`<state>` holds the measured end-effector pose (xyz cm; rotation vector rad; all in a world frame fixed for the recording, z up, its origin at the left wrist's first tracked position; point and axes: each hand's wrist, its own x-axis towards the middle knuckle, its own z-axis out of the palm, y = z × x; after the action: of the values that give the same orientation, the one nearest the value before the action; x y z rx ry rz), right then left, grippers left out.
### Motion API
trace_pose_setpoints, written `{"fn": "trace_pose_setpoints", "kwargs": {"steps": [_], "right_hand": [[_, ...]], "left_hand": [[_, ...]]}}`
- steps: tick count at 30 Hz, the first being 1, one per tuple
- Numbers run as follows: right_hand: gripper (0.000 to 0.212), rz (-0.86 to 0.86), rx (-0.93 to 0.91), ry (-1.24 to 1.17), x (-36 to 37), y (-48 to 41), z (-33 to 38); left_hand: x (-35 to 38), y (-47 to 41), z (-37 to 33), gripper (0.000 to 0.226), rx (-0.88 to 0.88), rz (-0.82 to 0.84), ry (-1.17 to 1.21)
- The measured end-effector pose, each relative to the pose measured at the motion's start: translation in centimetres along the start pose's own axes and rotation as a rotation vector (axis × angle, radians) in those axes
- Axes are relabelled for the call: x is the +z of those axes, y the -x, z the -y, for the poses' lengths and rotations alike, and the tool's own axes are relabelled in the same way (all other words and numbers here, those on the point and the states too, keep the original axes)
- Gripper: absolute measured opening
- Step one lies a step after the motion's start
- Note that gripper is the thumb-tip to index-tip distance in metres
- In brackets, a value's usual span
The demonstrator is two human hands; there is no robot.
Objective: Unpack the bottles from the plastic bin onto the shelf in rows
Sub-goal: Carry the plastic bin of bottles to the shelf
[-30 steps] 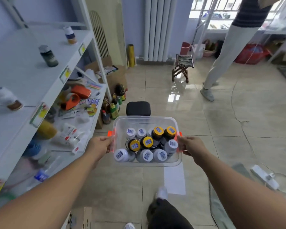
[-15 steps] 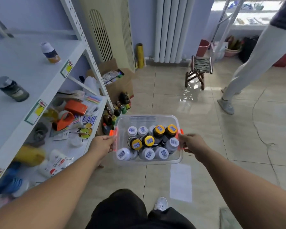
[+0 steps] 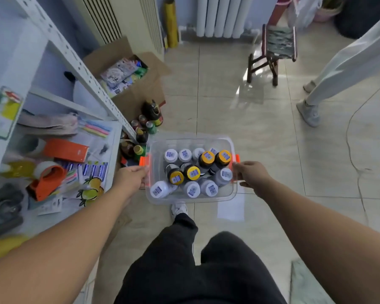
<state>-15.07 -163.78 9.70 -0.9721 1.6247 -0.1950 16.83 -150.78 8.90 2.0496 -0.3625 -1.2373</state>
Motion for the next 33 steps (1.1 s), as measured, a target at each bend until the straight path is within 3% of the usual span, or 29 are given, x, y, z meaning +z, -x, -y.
{"fn": "trace_pose_setpoints", "kwargs": {"steps": [7,18,33], "right_hand": [[0.027,-0.017,0.107,0.022,3.6,-10.4,1.6],[0.029,0.009,0.192,0.071,8.7,-25.2,-0.8],[0.023,-0.016,0.244,0.162,11.1,-31.1,-4.7]], "left_hand": [[1.7,-10.1,-0.7,0.017,-0.077,0.002,-0.085],[5.8,-23.7,4.8,0.014,-0.135,-0.043,-0.203],[8.9,-30.1,10.2,0.015,-0.187,-0.07,-0.207]]}}
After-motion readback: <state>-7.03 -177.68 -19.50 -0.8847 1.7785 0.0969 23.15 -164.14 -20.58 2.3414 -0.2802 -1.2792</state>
